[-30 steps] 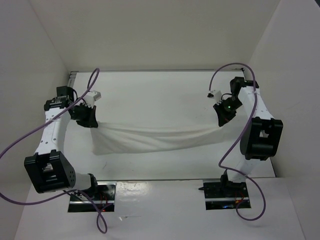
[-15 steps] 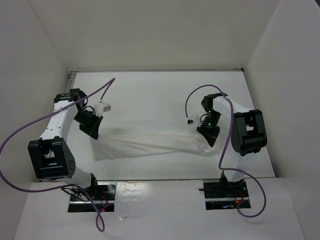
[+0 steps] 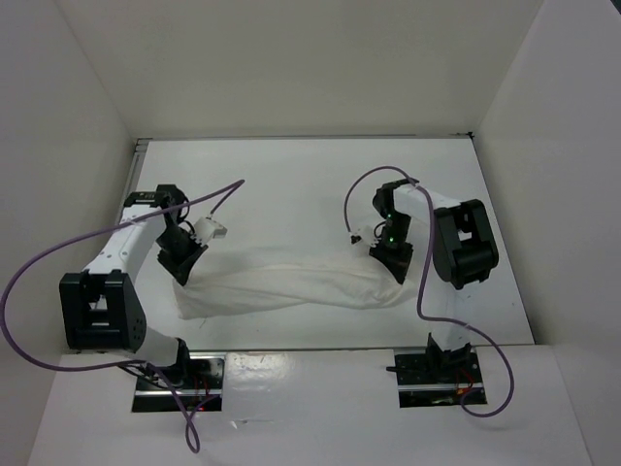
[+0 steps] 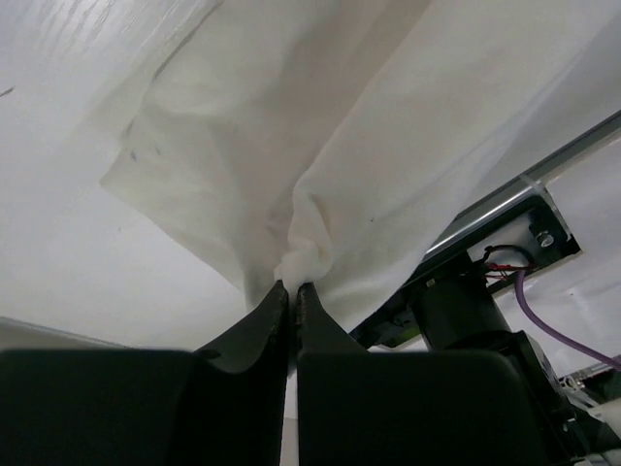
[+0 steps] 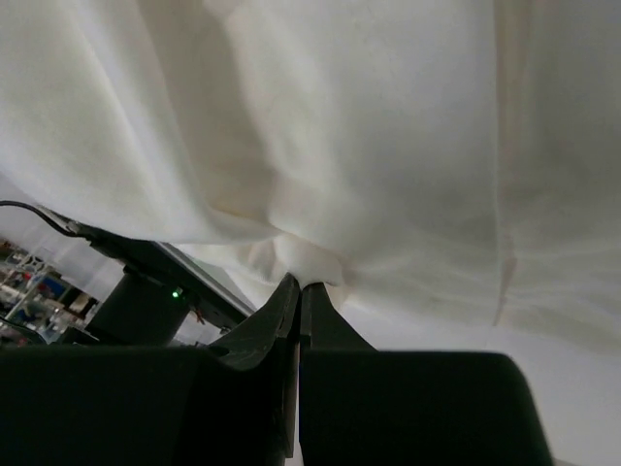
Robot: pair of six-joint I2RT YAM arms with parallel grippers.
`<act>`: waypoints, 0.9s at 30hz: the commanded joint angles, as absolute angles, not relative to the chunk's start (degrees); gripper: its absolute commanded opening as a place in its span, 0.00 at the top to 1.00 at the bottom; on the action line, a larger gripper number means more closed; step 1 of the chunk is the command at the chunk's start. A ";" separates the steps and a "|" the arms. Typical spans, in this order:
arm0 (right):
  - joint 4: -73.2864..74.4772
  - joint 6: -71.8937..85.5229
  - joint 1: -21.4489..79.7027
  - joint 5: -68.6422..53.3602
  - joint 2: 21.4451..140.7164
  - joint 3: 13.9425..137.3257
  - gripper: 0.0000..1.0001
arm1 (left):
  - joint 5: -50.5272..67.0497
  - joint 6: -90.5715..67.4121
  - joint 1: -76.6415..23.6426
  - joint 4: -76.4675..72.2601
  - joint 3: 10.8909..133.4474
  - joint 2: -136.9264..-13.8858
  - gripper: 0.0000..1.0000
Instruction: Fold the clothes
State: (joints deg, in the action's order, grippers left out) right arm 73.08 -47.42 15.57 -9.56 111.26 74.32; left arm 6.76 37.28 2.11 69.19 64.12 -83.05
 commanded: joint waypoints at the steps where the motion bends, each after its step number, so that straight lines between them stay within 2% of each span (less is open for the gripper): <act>1: 74.44 -47.37 16.35 -10.63 114.51 75.07 1.00 | 9.40 37.18 1.67 68.20 64.60 -87.44 0.96; 14: 69.44 -44.58 17.58 -10.63 120.41 72.60 1.00 | 8.00 34.99 -7.82 65.31 61.44 -97.45 0.96; 23: 61.97 -37.01 17.58 -6.60 124.97 78.22 1.00 | 6.94 30.15 -8.44 61.01 65.90 -111.16 0.96; 27: 59.25 -33.58 17.06 -5.19 127.00 82.60 1.00 | 2.73 26.29 -8.44 57.66 68.81 -116.88 0.96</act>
